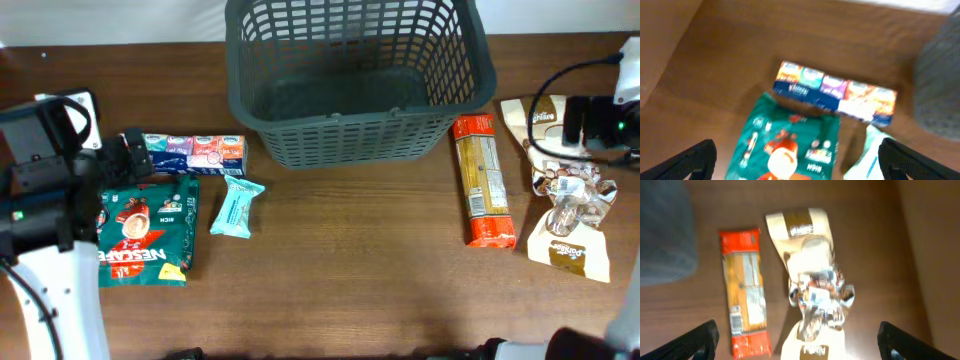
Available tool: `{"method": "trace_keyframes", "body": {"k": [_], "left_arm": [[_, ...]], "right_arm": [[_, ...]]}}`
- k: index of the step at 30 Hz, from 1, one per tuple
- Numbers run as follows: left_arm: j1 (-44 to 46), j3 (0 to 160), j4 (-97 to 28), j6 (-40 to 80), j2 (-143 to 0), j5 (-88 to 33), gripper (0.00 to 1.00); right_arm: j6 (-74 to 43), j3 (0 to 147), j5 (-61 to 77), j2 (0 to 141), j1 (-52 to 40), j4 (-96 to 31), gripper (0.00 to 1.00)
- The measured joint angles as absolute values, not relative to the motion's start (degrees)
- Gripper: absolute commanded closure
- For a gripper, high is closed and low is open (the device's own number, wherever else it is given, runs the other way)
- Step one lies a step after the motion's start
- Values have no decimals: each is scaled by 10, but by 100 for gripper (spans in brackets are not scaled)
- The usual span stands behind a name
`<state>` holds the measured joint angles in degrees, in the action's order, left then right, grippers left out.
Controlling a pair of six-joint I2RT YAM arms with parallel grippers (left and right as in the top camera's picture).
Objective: Pack container
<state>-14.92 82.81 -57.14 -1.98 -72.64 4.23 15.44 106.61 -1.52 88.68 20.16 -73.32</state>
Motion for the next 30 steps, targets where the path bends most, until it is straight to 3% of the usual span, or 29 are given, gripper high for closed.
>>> {"method": "trace_keyframes", "body": {"k": [2, 6, 9, 22, 30], "left_arm": [[-149, 830, -589, -20, -747, 51, 0], [-148, 832, -629, -19, -821, 61, 22], [-141, 832, -653, -18, -880, 67, 28], [20, 808, -656, 38, -964, 222, 27], [31, 700, -583, 53, -964, 248, 27]], "right_arm": [[155, 1066, -15, 898, 202, -735, 1], [155, 1066, -4, 908, 202, -734, 1], [155, 1066, 0, 913, 202, -733, 1], [155, 1066, 3, 930, 202, -733, 1], [155, 1066, 3, 930, 202, -733, 1]]}}
